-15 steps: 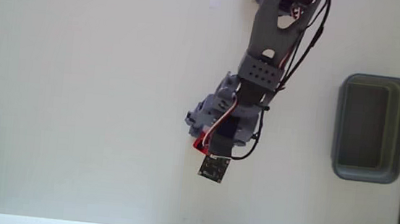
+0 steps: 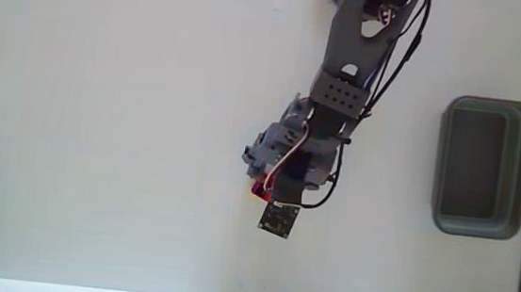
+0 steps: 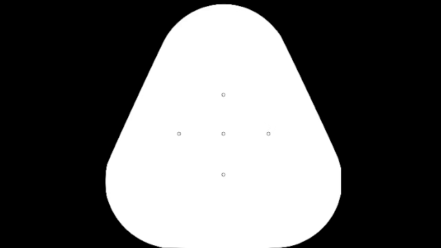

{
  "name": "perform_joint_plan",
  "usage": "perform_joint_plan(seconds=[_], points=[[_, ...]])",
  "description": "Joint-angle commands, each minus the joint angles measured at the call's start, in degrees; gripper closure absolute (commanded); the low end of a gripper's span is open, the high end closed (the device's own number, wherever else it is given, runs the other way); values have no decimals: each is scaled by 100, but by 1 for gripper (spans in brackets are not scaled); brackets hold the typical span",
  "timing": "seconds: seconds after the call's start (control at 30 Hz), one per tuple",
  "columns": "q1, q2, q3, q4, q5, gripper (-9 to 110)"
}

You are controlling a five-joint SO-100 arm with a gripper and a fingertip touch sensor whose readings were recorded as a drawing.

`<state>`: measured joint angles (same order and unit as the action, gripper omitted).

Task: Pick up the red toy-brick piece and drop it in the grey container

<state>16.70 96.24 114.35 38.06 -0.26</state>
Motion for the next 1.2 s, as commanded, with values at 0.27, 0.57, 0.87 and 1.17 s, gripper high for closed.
perform_joint_plan(seconds=[0.27, 0.57, 0.87, 1.17], points=[[93, 151, 53, -78, 26, 44], [93, 151, 53, -78, 26, 47], [93, 151, 53, -78, 26, 49], [93, 151, 53, -78, 26, 52]])
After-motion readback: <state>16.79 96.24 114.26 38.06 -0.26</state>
